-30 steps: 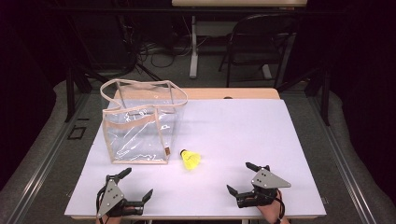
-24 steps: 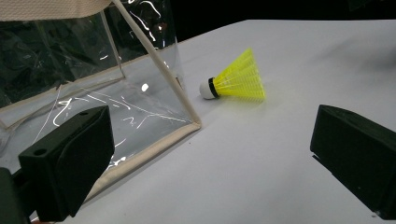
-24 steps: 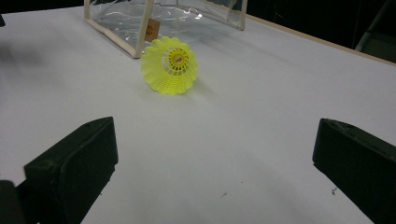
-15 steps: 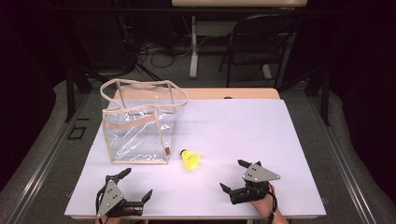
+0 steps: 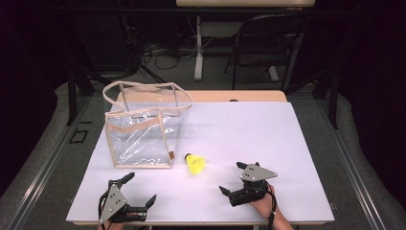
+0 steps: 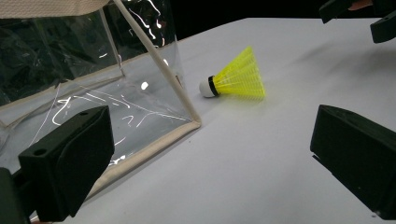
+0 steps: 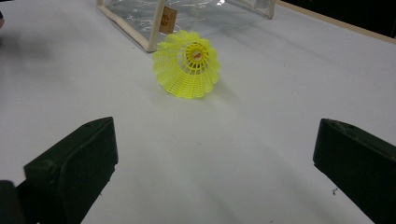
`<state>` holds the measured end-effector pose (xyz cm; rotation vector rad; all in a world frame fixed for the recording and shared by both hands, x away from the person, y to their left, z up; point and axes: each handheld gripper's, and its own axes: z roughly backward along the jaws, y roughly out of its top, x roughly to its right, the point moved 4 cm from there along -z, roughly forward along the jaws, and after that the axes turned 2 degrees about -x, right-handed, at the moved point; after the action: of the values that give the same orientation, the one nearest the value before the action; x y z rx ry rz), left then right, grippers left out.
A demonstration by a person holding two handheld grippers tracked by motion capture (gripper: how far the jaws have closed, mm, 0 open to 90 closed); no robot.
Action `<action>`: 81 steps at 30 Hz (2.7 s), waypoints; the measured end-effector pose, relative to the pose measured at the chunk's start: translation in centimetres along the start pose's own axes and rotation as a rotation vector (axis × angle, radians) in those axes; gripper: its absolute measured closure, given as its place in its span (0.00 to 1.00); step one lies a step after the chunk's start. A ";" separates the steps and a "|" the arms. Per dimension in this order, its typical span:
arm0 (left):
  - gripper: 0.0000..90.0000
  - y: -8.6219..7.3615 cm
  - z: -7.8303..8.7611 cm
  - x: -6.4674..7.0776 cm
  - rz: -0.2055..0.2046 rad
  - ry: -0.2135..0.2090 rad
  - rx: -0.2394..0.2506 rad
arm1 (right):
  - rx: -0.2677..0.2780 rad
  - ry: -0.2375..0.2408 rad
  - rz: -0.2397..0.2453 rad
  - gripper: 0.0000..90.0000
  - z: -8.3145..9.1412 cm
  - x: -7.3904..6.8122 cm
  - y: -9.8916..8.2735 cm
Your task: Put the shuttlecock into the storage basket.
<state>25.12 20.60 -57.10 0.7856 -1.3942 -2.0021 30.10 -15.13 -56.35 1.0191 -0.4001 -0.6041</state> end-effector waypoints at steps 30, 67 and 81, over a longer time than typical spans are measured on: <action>0.00 0.0 0.1 -0.1 -0.002 0.003 0.000 | -0.031 0.080 0.016 0.00 -4.9 0.1 3.6; 0.00 0.0 0.3 -0.2 -0.005 0.005 0.003 | -0.137 0.064 0.082 0.30 -9.4 0.3 5.3; 0.00 0.0 0.3 -0.2 -0.003 0.001 0.005 | -0.190 0.019 0.102 0.57 -10.4 0.3 4.7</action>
<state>25.01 20.89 -57.01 0.7905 -1.3990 -2.0008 37.60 -6.61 -57.12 0.8171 -0.3681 -0.5298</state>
